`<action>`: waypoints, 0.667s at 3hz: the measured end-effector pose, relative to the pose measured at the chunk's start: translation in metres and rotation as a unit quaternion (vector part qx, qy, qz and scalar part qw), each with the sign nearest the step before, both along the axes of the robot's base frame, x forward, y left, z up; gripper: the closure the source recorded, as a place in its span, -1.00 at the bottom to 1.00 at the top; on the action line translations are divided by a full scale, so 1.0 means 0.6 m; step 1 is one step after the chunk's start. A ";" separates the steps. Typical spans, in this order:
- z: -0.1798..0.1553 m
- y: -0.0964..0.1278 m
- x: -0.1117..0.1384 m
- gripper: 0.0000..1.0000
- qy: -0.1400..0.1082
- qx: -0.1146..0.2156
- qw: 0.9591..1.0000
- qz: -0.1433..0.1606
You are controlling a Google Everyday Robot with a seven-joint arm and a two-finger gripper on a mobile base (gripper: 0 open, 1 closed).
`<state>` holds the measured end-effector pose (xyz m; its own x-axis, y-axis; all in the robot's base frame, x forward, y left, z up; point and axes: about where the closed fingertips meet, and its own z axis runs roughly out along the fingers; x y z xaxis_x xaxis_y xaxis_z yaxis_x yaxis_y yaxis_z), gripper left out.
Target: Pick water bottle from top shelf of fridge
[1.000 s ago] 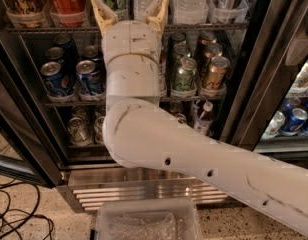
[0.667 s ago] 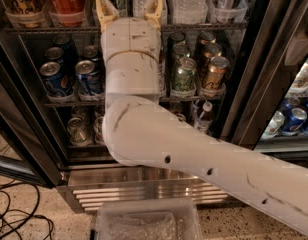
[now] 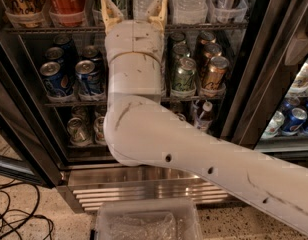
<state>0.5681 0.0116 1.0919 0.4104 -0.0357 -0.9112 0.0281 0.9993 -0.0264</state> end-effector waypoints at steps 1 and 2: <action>-0.007 0.003 0.012 -0.38 0.008 -0.002 1.000 0.003; -0.011 0.004 0.027 -0.36 0.013 -0.004 1.000 0.005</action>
Offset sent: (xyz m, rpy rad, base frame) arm 0.0267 0.0036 -0.0105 -0.0168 0.0402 0.0150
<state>0.5841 0.0138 1.0854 0.3860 -0.0399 -0.9216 0.0174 0.9992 -0.0360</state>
